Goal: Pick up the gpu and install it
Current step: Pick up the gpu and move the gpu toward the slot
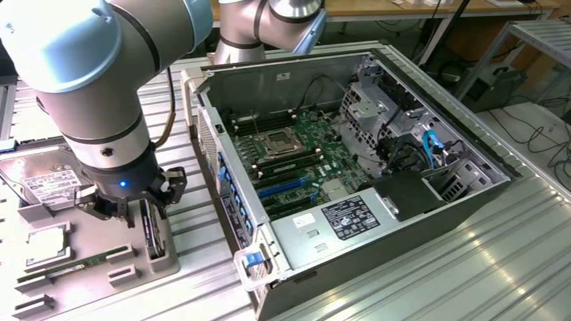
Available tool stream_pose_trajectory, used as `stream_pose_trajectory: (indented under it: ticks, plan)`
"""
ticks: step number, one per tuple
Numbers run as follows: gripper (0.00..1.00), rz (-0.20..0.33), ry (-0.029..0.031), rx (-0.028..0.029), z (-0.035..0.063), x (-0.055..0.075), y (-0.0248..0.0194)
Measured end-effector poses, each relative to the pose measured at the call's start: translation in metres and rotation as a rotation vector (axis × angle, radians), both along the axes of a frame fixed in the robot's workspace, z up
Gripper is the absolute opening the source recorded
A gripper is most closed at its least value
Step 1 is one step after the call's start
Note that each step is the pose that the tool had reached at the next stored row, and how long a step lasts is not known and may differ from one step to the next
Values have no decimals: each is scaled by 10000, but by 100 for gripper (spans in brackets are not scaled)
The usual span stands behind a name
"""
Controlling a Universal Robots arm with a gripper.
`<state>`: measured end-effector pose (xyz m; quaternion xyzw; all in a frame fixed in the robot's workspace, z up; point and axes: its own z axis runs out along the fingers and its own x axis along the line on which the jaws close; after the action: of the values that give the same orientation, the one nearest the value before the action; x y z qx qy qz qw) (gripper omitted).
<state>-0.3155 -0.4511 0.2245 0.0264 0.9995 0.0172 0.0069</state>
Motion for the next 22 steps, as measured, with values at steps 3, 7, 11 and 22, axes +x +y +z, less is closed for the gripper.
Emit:
stream_pose_trajectory:
  ticks: [3,7,11,22]
  plan:
    - [51,0,-1,1,-1,0,0]
    - [51,0,-2,2,-1,0,0]
    - [51,0,-1,1,-1,0,0]
    - [36,0,-1,1,-4,0,0]
